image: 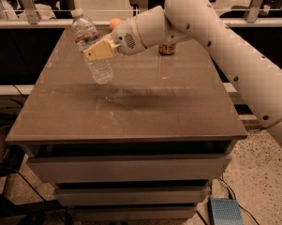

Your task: Place water bottle upright

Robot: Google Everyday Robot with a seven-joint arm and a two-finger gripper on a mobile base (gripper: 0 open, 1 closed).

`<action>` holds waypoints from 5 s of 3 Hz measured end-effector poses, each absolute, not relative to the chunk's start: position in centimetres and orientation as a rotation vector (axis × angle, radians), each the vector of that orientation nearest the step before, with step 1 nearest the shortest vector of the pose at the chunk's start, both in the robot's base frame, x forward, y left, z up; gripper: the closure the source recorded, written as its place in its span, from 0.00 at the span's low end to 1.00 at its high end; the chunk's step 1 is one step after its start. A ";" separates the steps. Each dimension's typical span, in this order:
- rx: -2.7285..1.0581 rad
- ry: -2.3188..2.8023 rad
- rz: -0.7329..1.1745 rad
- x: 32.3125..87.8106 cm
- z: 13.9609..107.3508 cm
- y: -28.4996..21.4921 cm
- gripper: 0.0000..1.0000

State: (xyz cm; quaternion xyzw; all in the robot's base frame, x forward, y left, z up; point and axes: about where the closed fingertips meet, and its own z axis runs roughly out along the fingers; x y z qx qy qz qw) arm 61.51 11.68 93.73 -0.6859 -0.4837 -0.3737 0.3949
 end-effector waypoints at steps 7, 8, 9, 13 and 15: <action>-1.462 -1.213 -1.131 60.0 90.8 6.7 1.00; -1.458 -1.206 -1.125 59.9 90.5 6.6 0.82; -1.454 -1.206 -1.124 59.9 90.3 6.5 0.58; -1.445 -1.223 -1.117 59.6 90.5 6.2 0.00; -1.511 -1.174 -1.243 56.7 92.0 1.1 0.00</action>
Offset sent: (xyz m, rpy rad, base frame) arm -0.0262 -0.0371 -0.0152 0.1184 -0.1642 0.1131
